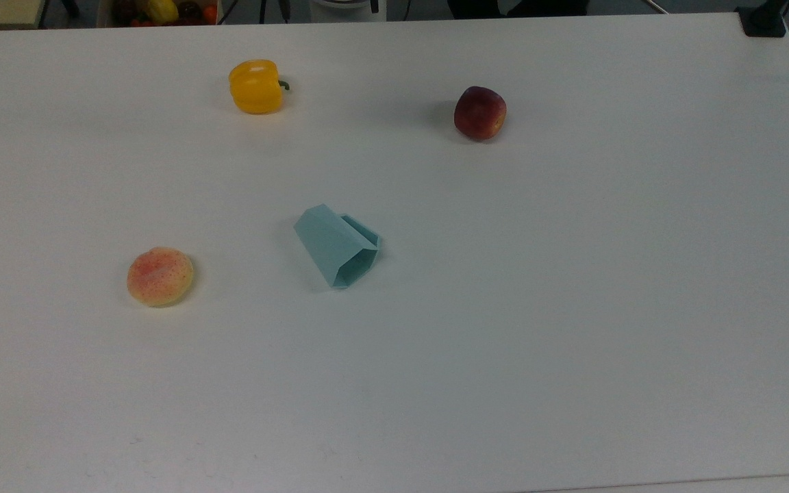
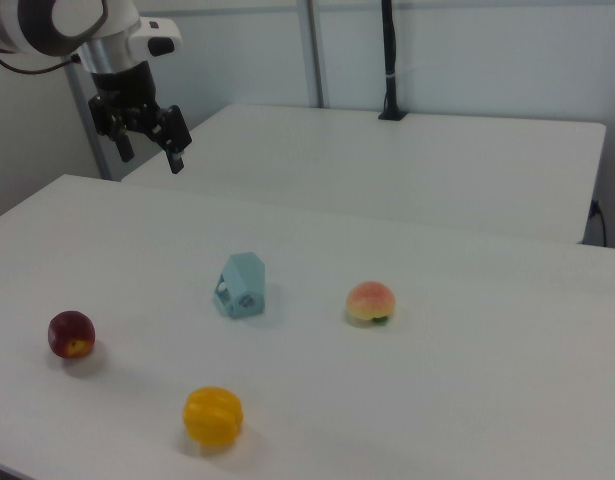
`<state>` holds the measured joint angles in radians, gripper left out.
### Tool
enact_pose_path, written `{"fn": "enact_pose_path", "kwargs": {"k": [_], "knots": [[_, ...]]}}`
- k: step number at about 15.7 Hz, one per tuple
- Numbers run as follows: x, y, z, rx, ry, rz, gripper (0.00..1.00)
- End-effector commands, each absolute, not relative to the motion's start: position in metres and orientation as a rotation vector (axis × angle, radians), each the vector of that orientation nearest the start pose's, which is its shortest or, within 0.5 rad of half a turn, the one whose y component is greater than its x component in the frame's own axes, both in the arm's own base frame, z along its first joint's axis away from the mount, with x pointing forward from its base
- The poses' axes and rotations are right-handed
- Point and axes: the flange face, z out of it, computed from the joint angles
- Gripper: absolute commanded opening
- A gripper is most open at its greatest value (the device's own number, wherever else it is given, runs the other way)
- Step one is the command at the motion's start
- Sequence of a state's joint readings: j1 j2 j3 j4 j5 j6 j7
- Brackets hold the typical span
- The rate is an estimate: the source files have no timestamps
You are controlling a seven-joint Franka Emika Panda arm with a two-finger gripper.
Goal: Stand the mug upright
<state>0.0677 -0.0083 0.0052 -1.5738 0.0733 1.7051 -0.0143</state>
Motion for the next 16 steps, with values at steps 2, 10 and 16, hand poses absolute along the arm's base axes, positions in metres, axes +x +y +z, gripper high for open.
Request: {"fn": "enact_pose_path", "kwargs": {"k": [2, 10, 16], "knots": [[0.556, 0.048, 0.642, -3.038, -0.105, -0.212, 1.0], [0.557, 0.049, 0.641, -3.054, -0.07, -0.21, 1.0], [0.556, 0.06, 0.647, -3.095, -0.044, -0.171, 1.0]]}}
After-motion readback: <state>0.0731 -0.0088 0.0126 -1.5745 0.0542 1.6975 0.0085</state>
